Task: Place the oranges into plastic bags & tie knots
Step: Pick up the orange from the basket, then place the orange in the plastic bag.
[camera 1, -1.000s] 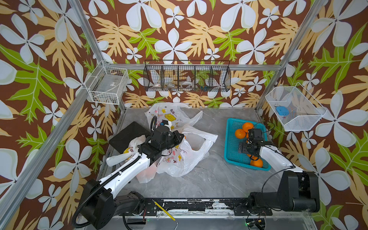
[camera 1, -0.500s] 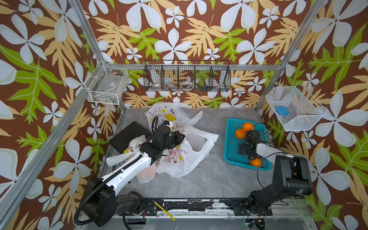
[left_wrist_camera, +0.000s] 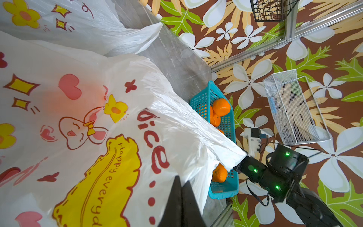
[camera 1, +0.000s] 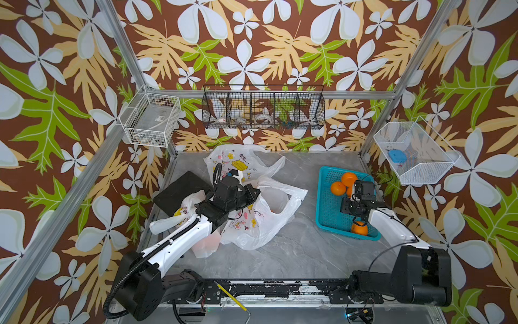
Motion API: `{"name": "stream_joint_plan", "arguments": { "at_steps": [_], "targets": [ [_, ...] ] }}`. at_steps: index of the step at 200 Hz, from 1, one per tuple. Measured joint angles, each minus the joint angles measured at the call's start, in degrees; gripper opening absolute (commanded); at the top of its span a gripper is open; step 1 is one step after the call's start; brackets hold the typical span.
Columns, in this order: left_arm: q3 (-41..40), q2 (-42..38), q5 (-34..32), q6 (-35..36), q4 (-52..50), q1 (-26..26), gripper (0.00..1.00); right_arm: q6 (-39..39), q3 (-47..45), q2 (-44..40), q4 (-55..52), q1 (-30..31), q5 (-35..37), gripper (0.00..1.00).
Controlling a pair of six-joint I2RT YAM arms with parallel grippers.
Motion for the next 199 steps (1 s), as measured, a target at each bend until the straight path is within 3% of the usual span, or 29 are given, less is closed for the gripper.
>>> {"name": "stream_joint_plan", "arguments": {
  "at_steps": [24, 53, 103, 153, 199],
  "targets": [
    [0.0, -0.3, 0.0, 0.5, 0.0, 0.0, 0.00, 2.3, 2.1, -8.9, -3.0, 5.7, -7.5, 0.52],
    [0.0, -0.4, 0.1, 1.1, 0.0, 0.0, 0.00, 7.4, 7.1, -14.8, -2.4, 20.3, -13.5, 0.52],
    [0.0, -0.5, 1.3, 1.3, 0.0, 0.0, 0.00, 14.0, 11.4, -6.6, 4.4, 42.2, -14.0, 0.52],
    [-0.5, -1.5, 2.2, 1.6, 0.0, 0.0, 0.00, 15.9, 14.4, 7.4, 12.0, 45.4, -9.5, 0.54],
    [-1.1, -3.0, 2.2, 1.7, 0.0, 0.0, 0.00, 15.0, 17.6, 18.2, 15.8, 45.4, -10.5, 0.75]
  ]
}}
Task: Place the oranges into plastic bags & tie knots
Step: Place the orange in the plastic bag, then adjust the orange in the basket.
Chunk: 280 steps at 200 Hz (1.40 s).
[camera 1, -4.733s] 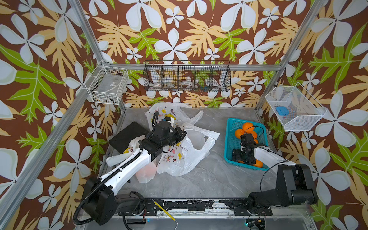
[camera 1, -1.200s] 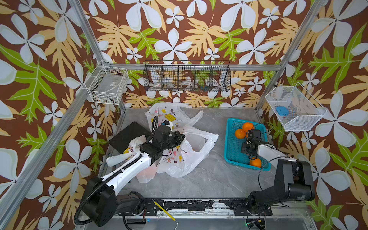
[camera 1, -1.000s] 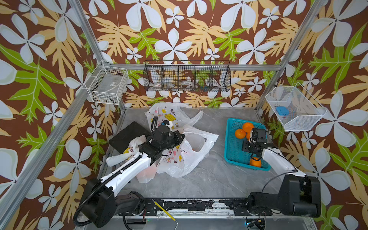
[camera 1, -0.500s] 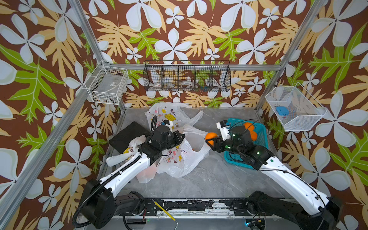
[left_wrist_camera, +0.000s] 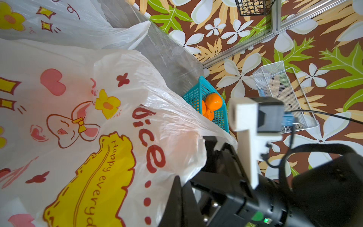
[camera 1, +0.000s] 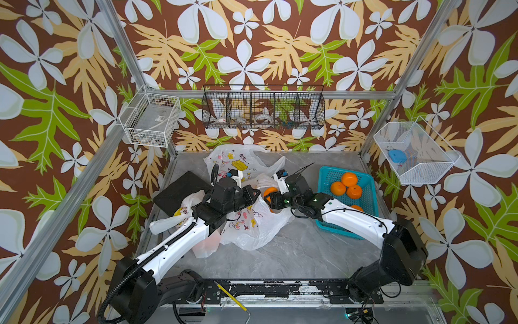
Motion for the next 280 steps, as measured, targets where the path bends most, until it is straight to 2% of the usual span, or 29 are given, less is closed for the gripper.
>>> {"name": "stream_joint_plan", "arguments": {
  "at_steps": [30, 86, 106, 133, 163, 191, 230, 280],
  "targets": [
    [-0.5, -0.2, -0.7, -0.2, 0.0, 0.0, 0.00, -0.3, 0.1, -3.9, -1.2, 0.0, -1.0, 0.80],
    [-0.6, 0.9, -1.1, -0.7, 0.0, 0.3, 0.00, -3.2, 0.0, -22.4, -8.7, -1.1, 2.1, 0.87],
    [-0.8, 1.0, -1.6, -0.9, 0.2, 0.3, 0.00, -4.6, -2.2, -28.0, -12.2, -6.1, 5.1, 0.92],
    [-1.5, 0.8, -2.2, -0.9, 0.5, 0.3, 0.00, -7.7, -6.4, -31.5, -17.5, -18.2, 9.9, 0.96],
    [-2.2, 0.0, -2.4, -0.9, 0.5, 0.3, 0.00, -12.0, -11.8, -27.6, -20.9, -31.0, 12.3, 0.97],
    [-2.5, -0.7, -2.4, -0.9, 0.5, 0.3, 0.00, -15.0, -15.0, -21.4, -21.6, -38.4, 15.1, 0.98],
    [-2.8, -1.0, -2.6, -0.7, 0.4, 0.3, 0.00, -16.5, -15.4, -11.3, -19.3, -43.0, 19.5, 0.99],
    [-3.0, -1.0, -2.6, -0.6, 0.4, 0.3, 0.00, -17.7, -13.5, -2.7, -15.7, -44.7, 25.1, 0.99]
  ]
}}
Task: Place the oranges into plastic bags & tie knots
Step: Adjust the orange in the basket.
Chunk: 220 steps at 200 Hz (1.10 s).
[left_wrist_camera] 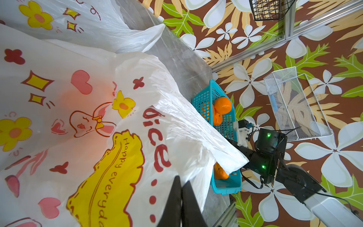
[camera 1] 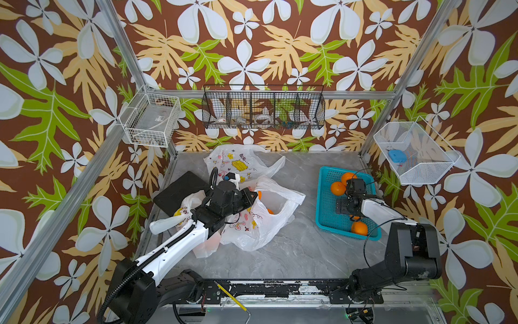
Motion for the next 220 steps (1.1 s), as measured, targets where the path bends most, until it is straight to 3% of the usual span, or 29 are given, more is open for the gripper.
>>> {"name": "stream_joint_plan", "arguments": {
  "at_steps": [39, 79, 94, 154, 184, 220],
  "targets": [
    [0.0, -0.5, 0.0, 0.2, 0.0, 0.0, 0.00, -0.9, -0.7, 0.1, 0.3, -2.4, -6.9, 0.94],
    [-0.1, -1.0, 0.0, 1.0, 0.0, 0.0, 0.00, -1.0, -3.1, -5.6, 1.1, -2.4, -24.1, 0.92],
    [-0.1, -1.1, 0.0, 1.7, 0.0, 0.0, 0.00, -0.7, -3.5, -8.7, 1.0, -2.5, -27.5, 0.92],
    [-0.1, -0.8, 0.0, 3.1, 0.0, 0.0, 0.00, -0.6, -2.7, -14.5, -3.3, -2.7, -22.2, 0.96],
    [0.0, -0.8, 0.0, 4.5, -0.2, 0.0, 0.00, -0.6, -2.7, -11.7, -3.8, -2.7, -21.0, 0.96],
    [0.2, -0.7, 0.0, 4.8, -0.4, 0.0, 0.00, 0.5, -2.5, -7.0, -0.7, -2.6, -25.2, 0.96]
  ]
}}
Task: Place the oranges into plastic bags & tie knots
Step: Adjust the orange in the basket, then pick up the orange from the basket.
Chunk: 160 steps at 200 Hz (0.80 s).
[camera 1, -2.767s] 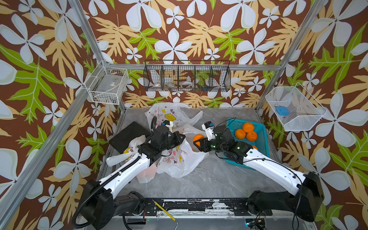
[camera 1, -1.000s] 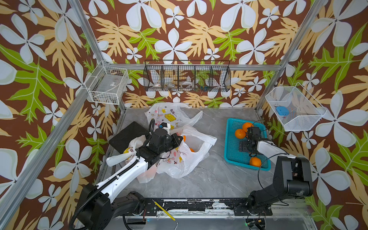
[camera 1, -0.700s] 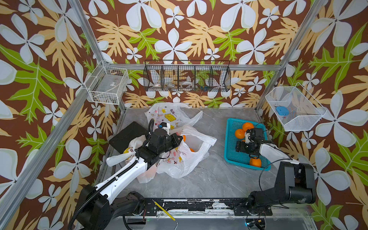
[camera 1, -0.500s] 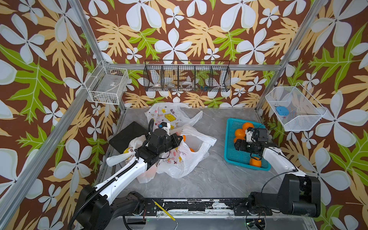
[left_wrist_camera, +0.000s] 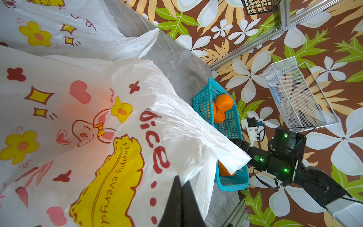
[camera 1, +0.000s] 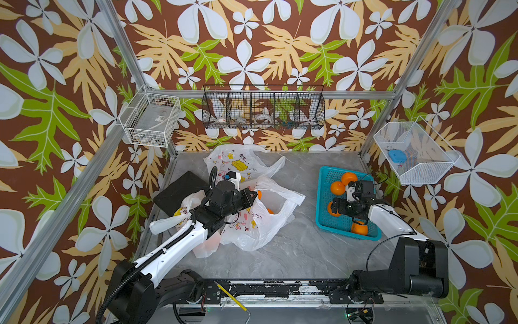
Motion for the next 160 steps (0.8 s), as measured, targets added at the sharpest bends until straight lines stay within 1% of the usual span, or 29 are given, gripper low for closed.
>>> {"name": "stream_joint_plan", "arguments": {
  "at_steps": [19, 38, 56, 66, 77, 90, 116, 142, 160],
  "targets": [
    [0.0, 0.0, 0.0, 0.0, -0.1, 0.0, 0.00, 0.8, 0.6, 3.8, 2.0, 0.0, -0.9, 0.94],
    [0.0, 0.0, 0.0, 0.0, -0.3, 0.0, 0.00, 1.8, 1.2, 7.1, 3.6, 0.1, -2.0, 0.90],
    [0.0, 0.0, 0.0, 0.1, -0.4, 0.0, 0.00, 2.2, 1.0, 8.8, 4.8, 0.4, -2.6, 0.79],
    [0.0, 0.0, 0.0, 0.0, -0.4, 0.0, 0.00, 2.5, 0.4, 9.0, 5.6, 0.3, -2.7, 0.74],
    [0.0, 0.0, 0.0, 0.0, -0.5, 0.0, 0.00, 2.5, 0.1, 8.9, 6.3, 0.3, -3.0, 0.65],
    [0.0, 0.0, 0.0, 0.1, -0.5, 0.0, 0.00, 2.5, -0.1, 8.6, 6.3, 0.3, -3.0, 0.62],
    [0.1, 0.0, 0.0, 0.0, -0.6, 0.0, 0.00, 2.5, -0.7, 3.4, 4.5, 0.3, -3.4, 0.60],
    [0.1, 0.0, -0.1, 0.0, -0.6, 0.0, 0.00, 2.5, -0.4, -5.6, 1.7, 0.5, -3.8, 0.59],
    [0.1, 0.0, -0.5, 0.1, -0.6, 0.0, 0.00, 2.9, 0.9, -12.2, -1.3, 3.0, -4.7, 0.59]
  ]
}}
